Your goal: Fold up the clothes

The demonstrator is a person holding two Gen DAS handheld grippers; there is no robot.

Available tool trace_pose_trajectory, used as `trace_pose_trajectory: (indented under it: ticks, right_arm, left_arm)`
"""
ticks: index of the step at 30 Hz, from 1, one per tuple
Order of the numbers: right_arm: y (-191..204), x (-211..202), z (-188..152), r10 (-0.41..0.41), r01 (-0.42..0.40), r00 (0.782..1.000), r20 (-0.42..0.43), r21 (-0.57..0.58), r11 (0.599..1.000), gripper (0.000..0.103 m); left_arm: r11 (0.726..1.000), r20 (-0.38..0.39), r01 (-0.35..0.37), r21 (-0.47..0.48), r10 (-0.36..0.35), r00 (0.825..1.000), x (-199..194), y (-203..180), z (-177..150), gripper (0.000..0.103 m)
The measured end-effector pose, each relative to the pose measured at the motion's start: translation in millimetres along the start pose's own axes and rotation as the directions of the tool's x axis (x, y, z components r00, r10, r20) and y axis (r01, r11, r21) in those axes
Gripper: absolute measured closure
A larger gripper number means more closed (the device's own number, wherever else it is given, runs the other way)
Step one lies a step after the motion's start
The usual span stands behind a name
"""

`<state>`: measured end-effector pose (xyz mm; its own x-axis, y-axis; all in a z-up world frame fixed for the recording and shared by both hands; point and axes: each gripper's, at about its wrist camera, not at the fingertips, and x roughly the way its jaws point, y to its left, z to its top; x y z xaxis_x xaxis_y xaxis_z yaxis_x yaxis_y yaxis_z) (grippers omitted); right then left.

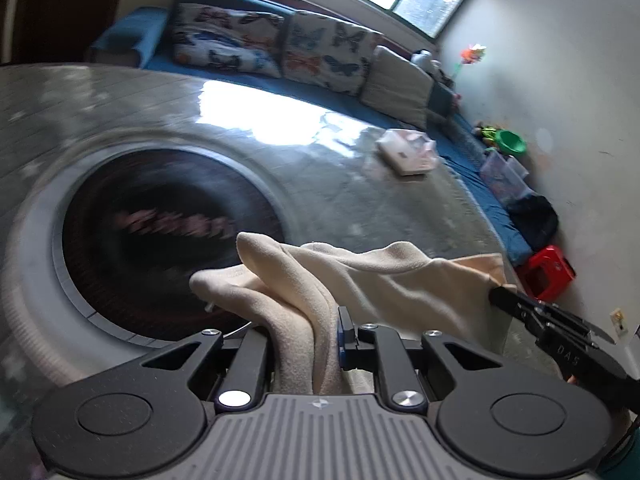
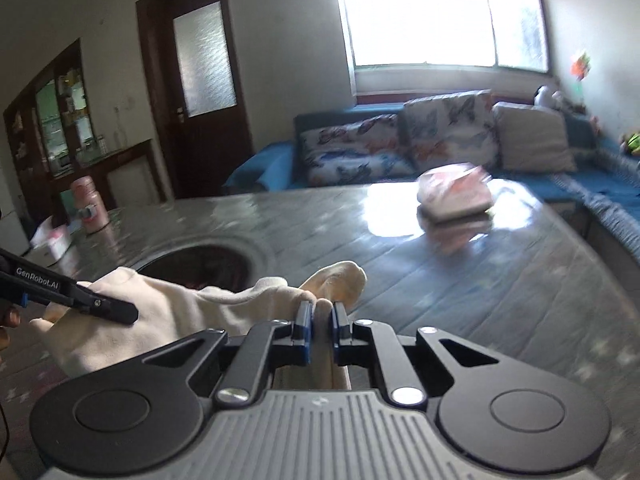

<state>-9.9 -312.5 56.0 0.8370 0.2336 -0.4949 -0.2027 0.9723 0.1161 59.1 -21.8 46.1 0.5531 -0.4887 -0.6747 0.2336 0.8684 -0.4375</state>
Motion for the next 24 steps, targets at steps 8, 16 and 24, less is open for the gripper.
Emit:
trace_pose_trajectory:
  ticks: [8, 16, 24]
  right_arm:
    - [-50.5, 1.1, 36.2, -0.150, 0.151, 0.988, 0.025, -0.031, 0.988, 0.095]
    - [-96.0, 19.3, 49.9, -0.250, 0.250, 0.968, 0.019, -0.024, 0.968, 0.095]
    - [-130.6, 55.0, 33.4, -0.296, 0.297, 0.954, -0.049, 0.021, 0.955, 0.095]
  left_arm:
    - [0.995, -0.012, 0.065, 0.069, -0.065, 0.998, 50.1, -52.8, 32.0, 0.088]
    - [0.989, -0.028, 0.077, 0.123, -0.074, 0.997, 100.6, -91.9, 48.8, 0.088]
    - [0.991, -0.085, 0.060, 0.124, -0.050, 0.995, 145.4, -96.7, 44.3, 0.088]
